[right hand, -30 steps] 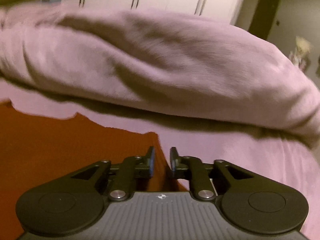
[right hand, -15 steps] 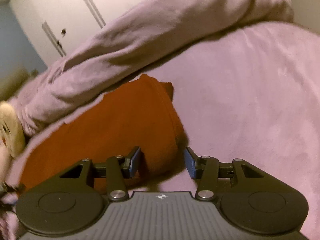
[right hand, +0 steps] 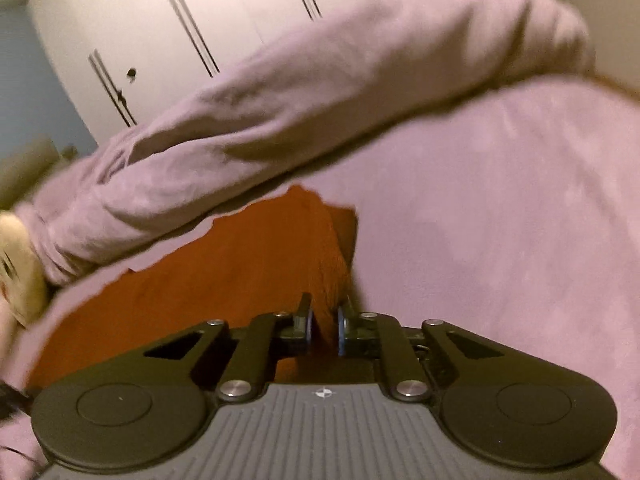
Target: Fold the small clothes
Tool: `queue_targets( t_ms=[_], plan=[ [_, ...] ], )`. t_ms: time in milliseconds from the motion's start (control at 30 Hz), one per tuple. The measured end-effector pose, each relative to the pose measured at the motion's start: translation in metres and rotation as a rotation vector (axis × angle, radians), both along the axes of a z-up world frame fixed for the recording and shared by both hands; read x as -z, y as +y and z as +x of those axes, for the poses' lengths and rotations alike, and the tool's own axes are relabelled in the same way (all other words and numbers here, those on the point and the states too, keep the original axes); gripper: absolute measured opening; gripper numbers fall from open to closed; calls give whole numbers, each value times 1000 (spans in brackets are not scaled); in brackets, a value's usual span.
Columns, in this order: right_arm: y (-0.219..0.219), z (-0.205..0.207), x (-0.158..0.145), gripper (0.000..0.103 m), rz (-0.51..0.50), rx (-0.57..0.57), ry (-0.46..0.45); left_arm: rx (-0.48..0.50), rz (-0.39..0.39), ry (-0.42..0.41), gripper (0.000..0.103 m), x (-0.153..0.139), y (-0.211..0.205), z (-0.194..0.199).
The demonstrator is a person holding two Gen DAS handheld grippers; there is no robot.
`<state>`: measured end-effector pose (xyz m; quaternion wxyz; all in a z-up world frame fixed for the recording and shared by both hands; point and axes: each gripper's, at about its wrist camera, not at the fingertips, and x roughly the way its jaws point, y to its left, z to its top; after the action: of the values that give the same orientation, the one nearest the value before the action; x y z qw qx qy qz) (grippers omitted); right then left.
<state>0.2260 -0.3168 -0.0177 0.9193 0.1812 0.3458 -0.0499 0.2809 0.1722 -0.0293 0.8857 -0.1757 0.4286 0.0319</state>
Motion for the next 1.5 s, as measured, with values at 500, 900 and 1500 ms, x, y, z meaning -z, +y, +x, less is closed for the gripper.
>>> queue_targets(
  t_ms=[500, 900, 1500],
  plan=[
    [16, 7, 18, 9, -316, -95, 81, 31, 103, 37, 13, 12, -7, 1],
    [5, -33, 6, 29, -324, 28, 77, -88, -139, 53, 47, 23, 41, -23],
    [74, -75, 15, 32, -192, -126, 78, -48, -476, 92, 51, 48, 55, 36]
  ],
)
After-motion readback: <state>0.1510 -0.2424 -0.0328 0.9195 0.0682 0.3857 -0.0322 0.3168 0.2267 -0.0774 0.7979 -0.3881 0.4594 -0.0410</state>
